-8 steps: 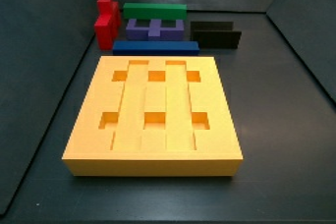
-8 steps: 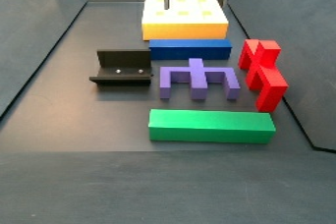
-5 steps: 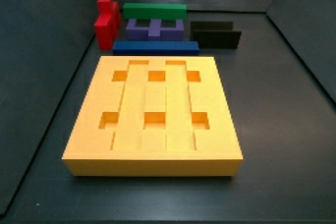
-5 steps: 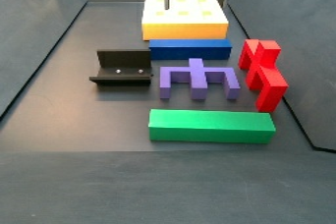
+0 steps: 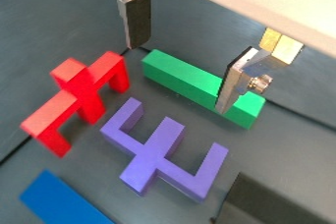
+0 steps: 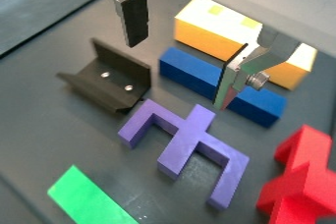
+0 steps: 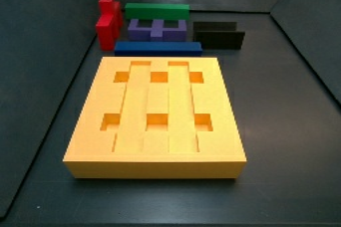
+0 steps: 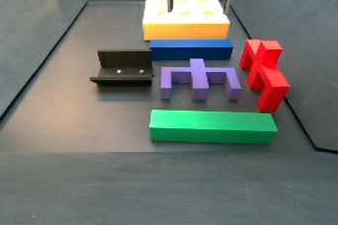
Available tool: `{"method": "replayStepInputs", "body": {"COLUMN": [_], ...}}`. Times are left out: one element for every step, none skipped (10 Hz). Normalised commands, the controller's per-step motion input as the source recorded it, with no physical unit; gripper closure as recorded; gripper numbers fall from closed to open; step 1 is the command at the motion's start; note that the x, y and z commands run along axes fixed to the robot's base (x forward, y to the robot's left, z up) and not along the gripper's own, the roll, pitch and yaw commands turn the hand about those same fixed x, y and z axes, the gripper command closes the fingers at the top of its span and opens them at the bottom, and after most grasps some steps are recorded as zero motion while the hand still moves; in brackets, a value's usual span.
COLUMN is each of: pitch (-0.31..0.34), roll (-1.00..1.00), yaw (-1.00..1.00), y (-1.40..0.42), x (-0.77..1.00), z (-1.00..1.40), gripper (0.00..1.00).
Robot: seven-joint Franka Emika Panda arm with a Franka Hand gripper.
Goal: Pick up the green object. Move up. Move to above the board. Insert the green object.
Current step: Pick up the green object.
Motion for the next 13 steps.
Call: {"method": "replayStepInputs", "body": {"pitch": [0.010,0.000,0.000,0.000,0.000,0.009,0.000,0.014,0.010,0.014,0.010,0.043,0.043], "roll": [-0.07,-0.12,-0.10,-0.09,-0.05,-0.02,-0.01,-0.01,0.00,0.00,0.00,0.00,0.00], "yaw": [-0.96,-0.94,-0.86,-0.82,-0.84,-0.95,-0.86,-0.87,-0.89,-0.94,-0.95,-0.96,-1.00], "y": [0.00,0.00,0.04,0.09,0.11,0.03,0.11,0.10,0.08,0.03,0.03,0.03,0.00], "x": [0.00,0.05,0.00,0.00,0.00,0.00,-0.06,-0.08,-0.07,-0.05,-0.05,-0.04,-0.01], "z": [-0.03,0.00,0.00,0.00,0.00,-0.02,0.00,-0.05,-0.04,-0.05,-0.04,-0.10,-0.11], "gripper": [0.00,0.00,0.00,0.00,0.00,0.00,0.00,0.00,0.00,0.00,0.00,0.00,0.00]}}
